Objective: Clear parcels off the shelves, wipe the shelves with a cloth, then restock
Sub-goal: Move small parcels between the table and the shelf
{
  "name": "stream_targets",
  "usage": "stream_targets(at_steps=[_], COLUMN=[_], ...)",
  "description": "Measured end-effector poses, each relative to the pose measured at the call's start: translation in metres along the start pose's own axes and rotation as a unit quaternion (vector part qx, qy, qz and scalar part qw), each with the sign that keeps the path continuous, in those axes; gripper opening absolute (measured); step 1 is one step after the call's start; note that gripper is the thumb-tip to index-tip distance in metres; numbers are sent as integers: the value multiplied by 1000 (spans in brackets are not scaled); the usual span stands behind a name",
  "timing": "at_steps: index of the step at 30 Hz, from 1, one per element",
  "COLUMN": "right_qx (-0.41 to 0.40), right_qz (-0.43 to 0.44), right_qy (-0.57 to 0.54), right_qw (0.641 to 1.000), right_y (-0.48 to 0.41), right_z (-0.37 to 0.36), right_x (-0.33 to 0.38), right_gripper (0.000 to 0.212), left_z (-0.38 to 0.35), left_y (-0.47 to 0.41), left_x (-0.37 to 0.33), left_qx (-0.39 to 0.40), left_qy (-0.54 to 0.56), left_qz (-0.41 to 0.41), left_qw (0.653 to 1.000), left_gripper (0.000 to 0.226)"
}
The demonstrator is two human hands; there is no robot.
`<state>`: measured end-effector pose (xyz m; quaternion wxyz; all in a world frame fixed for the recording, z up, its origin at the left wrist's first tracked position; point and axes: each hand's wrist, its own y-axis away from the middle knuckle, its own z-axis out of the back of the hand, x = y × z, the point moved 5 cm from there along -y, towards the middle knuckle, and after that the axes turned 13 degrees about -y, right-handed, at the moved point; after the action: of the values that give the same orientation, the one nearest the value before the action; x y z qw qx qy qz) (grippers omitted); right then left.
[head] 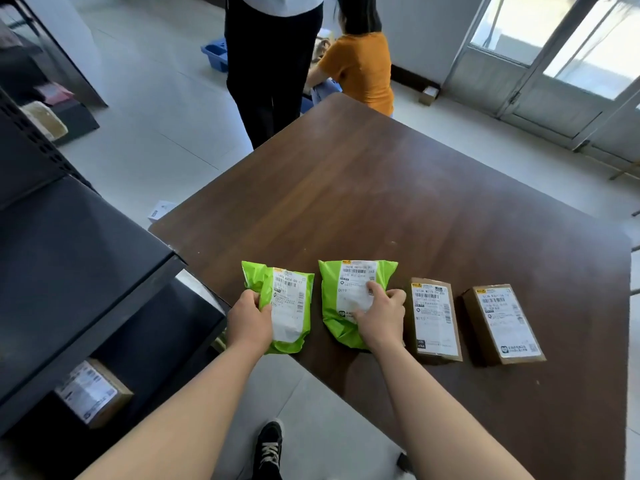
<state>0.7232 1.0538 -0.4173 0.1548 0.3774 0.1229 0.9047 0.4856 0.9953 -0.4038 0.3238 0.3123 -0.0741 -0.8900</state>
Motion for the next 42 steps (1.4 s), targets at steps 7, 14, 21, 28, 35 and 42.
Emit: stream_targets(at_steps=[7, 14, 21, 28, 35, 42], right_qx=[44, 128, 207, 267, 361, 461], right_qz=[126, 196, 243, 287, 299, 312], right_qy=[-7, -42, -52, -32, -32, -19], right_qw=[991, 971, 946, 919, 883, 831], right_y=[16, 44, 98, 180, 298, 467], right_z=[8, 4, -13, -58, -124, -195], right_x=[16, 22, 35, 60, 72, 49], right_gripper=[58, 51, 58, 61, 65, 62], left_z=[18, 23, 33, 61, 89, 116], left_y=[46, 106, 173, 245, 340, 471], left_x=[22, 54, 108, 184, 280, 410], left_qx=[-89, -153, -206, -258, -317, -350], left_qy=[32, 84, 100, 158, 179, 166], left_qz=[64, 125, 191, 276, 370, 429], left_qw=[993, 977, 955, 912, 855, 816], left_gripper=[5, 4, 13, 3, 2, 37])
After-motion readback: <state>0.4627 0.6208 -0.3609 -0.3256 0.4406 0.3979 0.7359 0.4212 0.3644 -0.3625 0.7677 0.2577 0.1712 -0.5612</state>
